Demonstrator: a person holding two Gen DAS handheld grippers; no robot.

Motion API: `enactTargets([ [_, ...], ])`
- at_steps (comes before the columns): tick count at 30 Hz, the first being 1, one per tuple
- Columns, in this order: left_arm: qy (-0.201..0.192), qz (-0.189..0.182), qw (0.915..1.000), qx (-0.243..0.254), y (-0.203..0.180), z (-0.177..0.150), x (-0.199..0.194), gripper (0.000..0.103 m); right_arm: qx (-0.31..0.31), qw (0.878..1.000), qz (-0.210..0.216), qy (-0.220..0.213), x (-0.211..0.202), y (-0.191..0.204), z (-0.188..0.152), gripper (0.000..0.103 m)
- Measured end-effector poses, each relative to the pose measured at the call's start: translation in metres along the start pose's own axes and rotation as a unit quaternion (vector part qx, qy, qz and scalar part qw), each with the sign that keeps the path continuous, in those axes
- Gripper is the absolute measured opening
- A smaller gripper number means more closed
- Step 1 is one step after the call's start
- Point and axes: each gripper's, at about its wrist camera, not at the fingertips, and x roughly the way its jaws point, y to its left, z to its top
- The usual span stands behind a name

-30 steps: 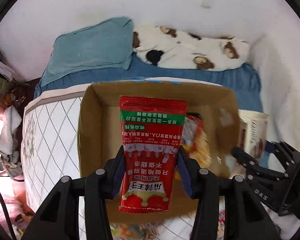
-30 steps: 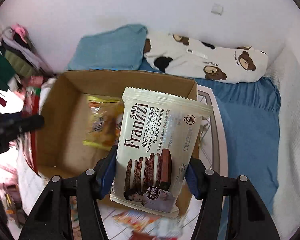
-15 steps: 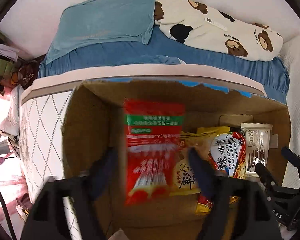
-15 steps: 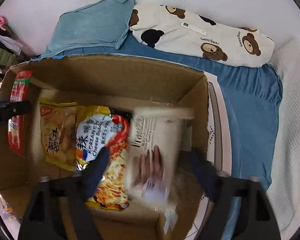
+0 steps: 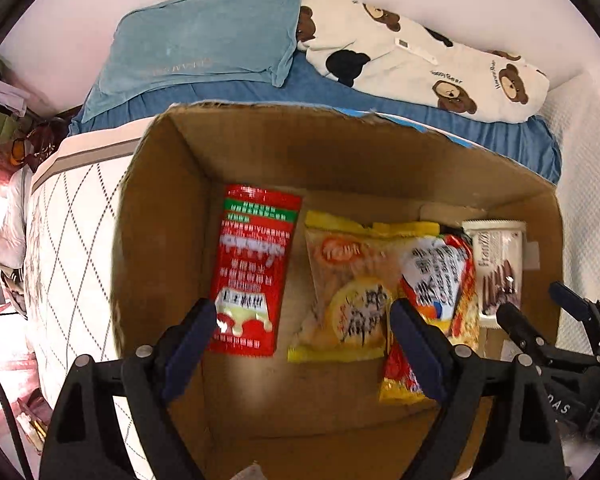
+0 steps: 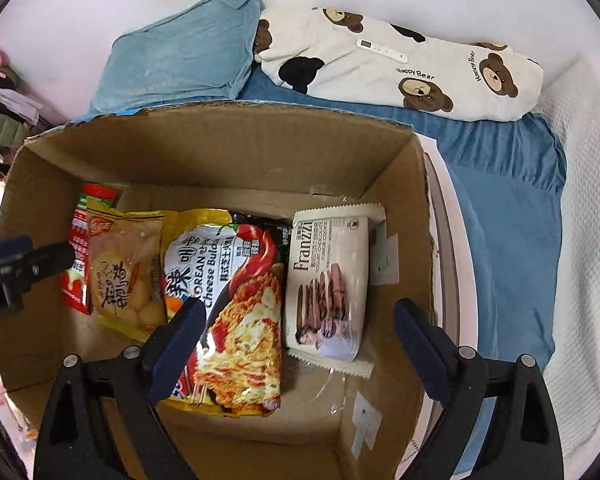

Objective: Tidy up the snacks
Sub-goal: 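Carry both packets into the cardboard box and open both tools, then grasp the orange sunflower-seed bag with left tool while right tool grasps the orange Cuicuijiao bag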

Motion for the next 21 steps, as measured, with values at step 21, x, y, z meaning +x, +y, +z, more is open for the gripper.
enactTargets([
  [21, -0.139, -0.062, 0.988, 0.027, -0.01, -0.149, -0.128, 0.089, 0.043, 0.985, 0.088, -0.141, -0.13, 0.021, -0.139, 0.096],
])
